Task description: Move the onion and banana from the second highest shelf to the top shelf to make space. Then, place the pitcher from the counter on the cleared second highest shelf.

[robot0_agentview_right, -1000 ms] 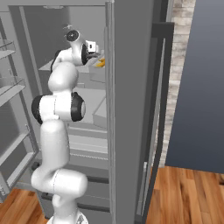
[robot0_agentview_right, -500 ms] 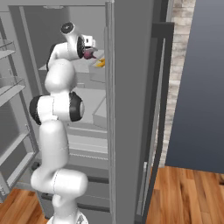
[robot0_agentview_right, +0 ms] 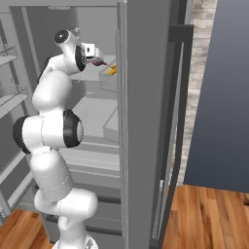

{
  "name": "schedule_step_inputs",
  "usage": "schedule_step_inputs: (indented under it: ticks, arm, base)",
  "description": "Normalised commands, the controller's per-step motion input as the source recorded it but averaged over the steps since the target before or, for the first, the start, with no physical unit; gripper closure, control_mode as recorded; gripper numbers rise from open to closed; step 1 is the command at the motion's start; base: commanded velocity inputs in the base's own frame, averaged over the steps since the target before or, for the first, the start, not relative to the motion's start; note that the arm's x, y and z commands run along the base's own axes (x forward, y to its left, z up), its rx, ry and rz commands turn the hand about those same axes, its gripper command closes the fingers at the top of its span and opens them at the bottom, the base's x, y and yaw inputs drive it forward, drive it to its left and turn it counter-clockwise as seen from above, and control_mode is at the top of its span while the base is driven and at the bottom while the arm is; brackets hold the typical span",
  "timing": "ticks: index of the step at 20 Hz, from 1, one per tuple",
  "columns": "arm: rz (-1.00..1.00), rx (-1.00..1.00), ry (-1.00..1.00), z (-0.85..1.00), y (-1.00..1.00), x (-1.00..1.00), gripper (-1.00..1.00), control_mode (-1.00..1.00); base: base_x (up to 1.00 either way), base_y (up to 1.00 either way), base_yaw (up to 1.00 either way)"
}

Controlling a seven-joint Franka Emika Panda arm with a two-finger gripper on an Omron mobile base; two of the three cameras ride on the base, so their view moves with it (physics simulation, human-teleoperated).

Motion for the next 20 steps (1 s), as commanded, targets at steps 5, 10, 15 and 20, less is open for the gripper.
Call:
schedule_step_inputs:
  ticks: [5,10,15,20]
  arm:
    - [-0.02,0.01,-0.17,-0.02,-0.12,-1.00,-1.00,-1.00]
    - [-0.07,0.08,-0.10,0.00,-0.01,-1.00,-1.00,-1.00]
    - [-0.08,0.21,0.03,0.20,-0.11,-1.00,-1.00,-1.00]
    - [-0.02,0.22,0.07,0.16,-0.31,-1.00,-1.00,-1.00]
  base:
    - [0.00,0.00,0.00]
    - [0.00,0.00,0.00]
    - [0.00,0.00,0.00]
    - [0.00,0.00,0.00]
